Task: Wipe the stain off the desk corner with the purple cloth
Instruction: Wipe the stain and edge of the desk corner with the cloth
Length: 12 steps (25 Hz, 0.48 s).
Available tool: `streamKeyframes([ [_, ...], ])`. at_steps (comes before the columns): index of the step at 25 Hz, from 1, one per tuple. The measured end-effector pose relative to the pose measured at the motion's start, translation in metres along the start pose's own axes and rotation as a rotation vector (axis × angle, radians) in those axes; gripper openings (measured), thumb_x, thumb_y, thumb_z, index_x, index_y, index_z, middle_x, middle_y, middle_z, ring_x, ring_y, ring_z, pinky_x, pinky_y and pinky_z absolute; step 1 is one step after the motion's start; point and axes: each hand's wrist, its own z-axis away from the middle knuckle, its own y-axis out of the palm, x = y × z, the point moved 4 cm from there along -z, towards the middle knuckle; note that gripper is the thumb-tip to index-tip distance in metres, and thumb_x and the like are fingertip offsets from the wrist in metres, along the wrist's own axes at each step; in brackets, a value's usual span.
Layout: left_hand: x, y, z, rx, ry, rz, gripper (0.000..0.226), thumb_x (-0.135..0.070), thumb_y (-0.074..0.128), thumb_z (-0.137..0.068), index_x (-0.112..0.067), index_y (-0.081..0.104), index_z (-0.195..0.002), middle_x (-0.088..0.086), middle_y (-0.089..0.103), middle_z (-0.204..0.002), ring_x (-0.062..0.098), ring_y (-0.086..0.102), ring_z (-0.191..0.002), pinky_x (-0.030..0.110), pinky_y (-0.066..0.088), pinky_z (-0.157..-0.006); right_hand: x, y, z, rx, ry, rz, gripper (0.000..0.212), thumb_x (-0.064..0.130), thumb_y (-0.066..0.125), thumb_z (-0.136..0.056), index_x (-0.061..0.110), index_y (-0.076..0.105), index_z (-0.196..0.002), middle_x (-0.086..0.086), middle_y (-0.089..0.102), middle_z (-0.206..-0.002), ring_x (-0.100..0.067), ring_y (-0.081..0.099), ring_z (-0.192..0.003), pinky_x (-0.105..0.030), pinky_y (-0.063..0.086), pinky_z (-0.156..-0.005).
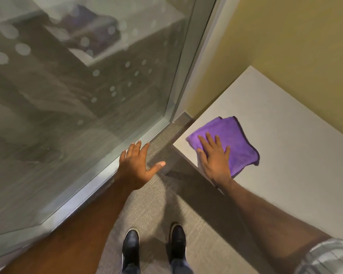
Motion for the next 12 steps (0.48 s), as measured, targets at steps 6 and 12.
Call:
streamKeyframes([
  [6, 0.013, 0.002, -0.004, -0.014, -0.004, 0.013, 0.091, -0.075, 0.038, -0.080, -0.016, 0.036, -0.149, 0.015, 0.031, -0.160, 0.030, 0.025, -0.149, 0.053, 0.019, -0.118, 0.036, 0.000, -0.036, -0.003, -0.047, -0.006, 0.052, 0.053, 0.026, -0.103, 0.036, 0.032, -0.152, 0.005, 0.024, -0.164, -0.026, 0.016, -0.152, -0.067, 0.011, -0.117],
  [12, 0.007, 0.006, -0.003, 0.029, -0.021, 0.060, 0.092, -0.074, 0.039, -0.080, -0.016, 0.034, -0.151, 0.015, 0.027, -0.161, 0.029, 0.022, -0.150, 0.052, 0.018, -0.120, -0.009, -0.002, -0.007, -0.109, -0.013, -0.081, 0.051, 0.056, 0.027, -0.102, 0.035, 0.038, -0.148, 0.008, 0.036, -0.158, -0.020, 0.028, -0.148, -0.060, 0.019, -0.118],
])
